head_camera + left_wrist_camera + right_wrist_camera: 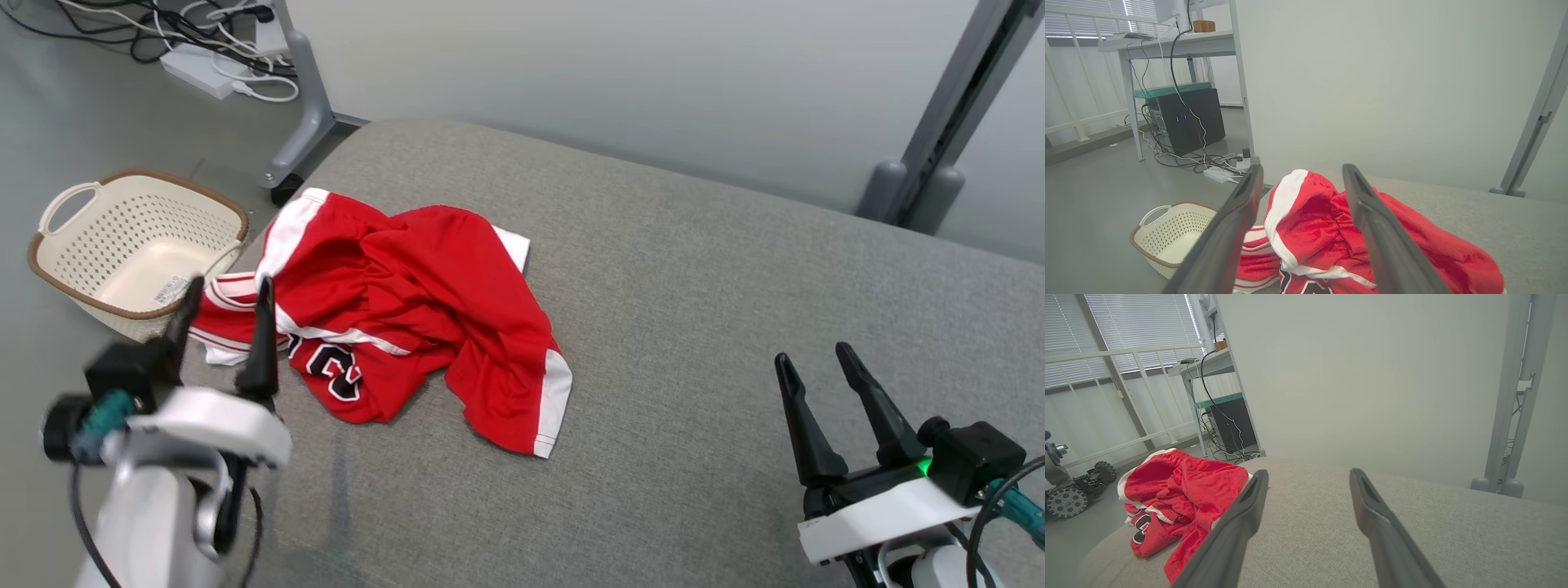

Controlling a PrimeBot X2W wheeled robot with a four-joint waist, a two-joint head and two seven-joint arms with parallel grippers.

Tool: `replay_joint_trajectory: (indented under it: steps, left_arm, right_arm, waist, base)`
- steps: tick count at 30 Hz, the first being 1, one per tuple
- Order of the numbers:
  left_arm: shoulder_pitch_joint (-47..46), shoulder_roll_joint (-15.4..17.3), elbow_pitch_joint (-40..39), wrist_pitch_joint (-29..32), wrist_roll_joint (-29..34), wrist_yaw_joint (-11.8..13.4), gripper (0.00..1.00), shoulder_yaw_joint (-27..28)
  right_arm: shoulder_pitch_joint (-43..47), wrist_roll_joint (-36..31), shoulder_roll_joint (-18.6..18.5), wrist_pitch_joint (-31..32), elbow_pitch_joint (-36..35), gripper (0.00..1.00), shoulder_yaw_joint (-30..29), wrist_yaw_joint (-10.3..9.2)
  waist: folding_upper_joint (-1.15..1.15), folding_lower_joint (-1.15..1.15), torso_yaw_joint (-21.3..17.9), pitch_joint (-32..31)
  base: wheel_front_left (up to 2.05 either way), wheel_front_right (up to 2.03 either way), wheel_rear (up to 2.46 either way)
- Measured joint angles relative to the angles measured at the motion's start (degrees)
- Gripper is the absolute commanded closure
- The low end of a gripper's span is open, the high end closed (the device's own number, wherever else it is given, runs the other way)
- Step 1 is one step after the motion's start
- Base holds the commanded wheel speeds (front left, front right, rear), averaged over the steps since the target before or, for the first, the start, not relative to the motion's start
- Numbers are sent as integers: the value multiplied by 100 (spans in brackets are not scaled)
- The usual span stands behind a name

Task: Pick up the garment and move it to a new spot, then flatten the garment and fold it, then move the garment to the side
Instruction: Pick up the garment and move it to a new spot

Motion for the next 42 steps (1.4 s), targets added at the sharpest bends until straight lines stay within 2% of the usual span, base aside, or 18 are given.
replay_joint_trajectory:
  steps: [11, 14, 17, 23, 32, 42]
  left_arm:
    - [-1778, 861, 270, 1951, -702, -252, 0, 159]
    - [-2373, 1166, 711, 2602, -991, -297, 0, 144]
    - [-2763, 1412, 1138, 2937, -1162, -302, 0, 170]
    - [-3099, 1819, 2071, 4014, -1583, -321, 0, 87]
    - [-3331, 2366, 2744, 4720, -2025, -338, 0, 31]
    - [-3252, 2608, 3220, 5593, -2515, -338, 0, -163]
  right_arm:
    - [-291, 8, -53, 0, -2, 0, 34, 0]
    - [-421, 18, -63, 0, 8, 0, 104, 0]
    - [-545, 24, -79, 0, 19, 0, 163, 0]
    - [-695, 54, -142, 0, 30, 0, 208, 0]
    - [-859, 90, -222, 0, 10, 0, 258, 0]
    - [-973, 92, -232, 0, -2, 0, 258, 0]
  waist:
    - [0, 0, -401, 458]
    - [0, 0, -605, 602]
    - [0, 0, -784, 714]
    - [0, 0, -1205, 922]
    - [0, 0, -1739, 1260]
    - [0, 0, -2094, 1504]
  base:
    - [0, 0, 0]
    - [0, 0, 0]
    - [0, 0, 0]
    - [0, 0, 0]
    - [0, 0, 0]
    - [0, 0, 0]
